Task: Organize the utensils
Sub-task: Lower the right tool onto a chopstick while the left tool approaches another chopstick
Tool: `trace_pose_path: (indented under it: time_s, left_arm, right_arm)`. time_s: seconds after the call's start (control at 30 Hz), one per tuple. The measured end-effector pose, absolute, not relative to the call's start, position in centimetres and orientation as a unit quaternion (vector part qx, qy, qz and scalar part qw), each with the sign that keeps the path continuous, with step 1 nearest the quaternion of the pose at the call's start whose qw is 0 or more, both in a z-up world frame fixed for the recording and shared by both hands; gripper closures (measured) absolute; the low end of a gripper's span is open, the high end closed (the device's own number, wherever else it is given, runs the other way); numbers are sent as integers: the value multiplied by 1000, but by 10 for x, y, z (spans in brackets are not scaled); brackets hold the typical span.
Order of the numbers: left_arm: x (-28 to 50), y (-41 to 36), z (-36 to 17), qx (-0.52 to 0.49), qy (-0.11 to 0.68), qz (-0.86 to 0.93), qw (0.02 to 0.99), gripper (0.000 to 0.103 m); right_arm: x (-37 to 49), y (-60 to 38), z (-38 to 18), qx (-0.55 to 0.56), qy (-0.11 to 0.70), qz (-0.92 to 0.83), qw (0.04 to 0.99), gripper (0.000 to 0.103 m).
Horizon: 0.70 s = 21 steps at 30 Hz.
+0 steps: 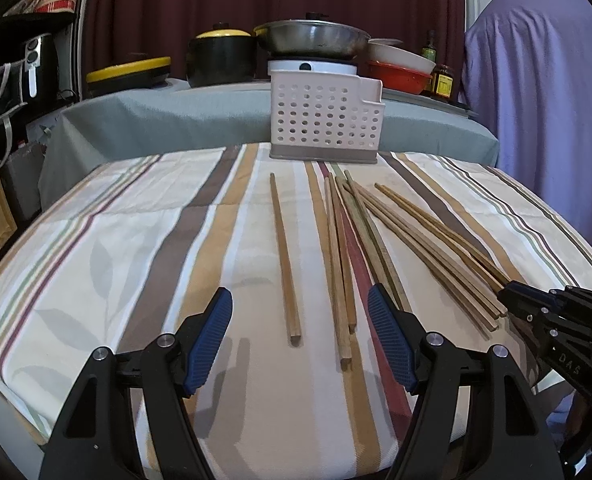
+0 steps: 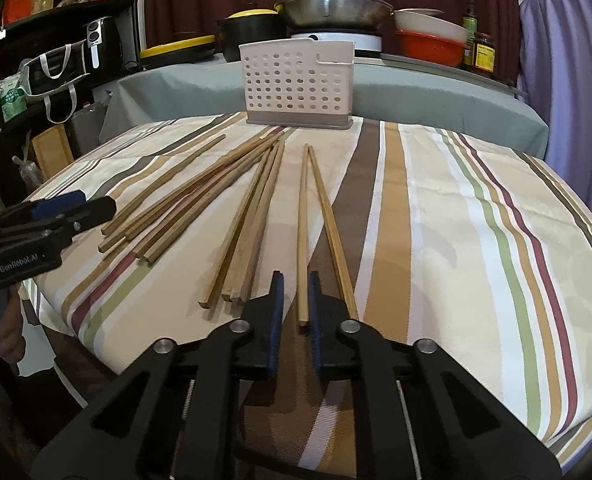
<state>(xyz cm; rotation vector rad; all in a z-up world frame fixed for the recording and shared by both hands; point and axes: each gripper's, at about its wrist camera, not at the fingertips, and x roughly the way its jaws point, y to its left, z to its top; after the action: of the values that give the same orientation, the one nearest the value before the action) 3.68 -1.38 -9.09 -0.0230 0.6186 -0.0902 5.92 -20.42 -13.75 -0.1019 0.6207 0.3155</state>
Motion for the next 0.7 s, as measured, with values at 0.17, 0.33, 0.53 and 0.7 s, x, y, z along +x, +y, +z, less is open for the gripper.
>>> trace_pose_path:
  time_s: [0.17, 0.33, 0.53, 0.7]
  left_arm:
    - [43, -10, -99, -25, 320, -43, 946, 45]
    - [48, 2, -103, -53, 329, -26, 942, 54]
    - [47, -6, -106, -33, 330, -21, 943, 56]
    - [48, -9, -107, -17, 330, -14, 944, 63]
  right_arm:
    - [58, -203, -138, -51, 303, 154, 939, 94]
    - [60, -203, -139, -50, 305, 155, 938, 94]
    - [60, -203, -139, -50, 303, 157, 939, 94]
    - [60, -202, -140, -49, 302, 157, 939, 94]
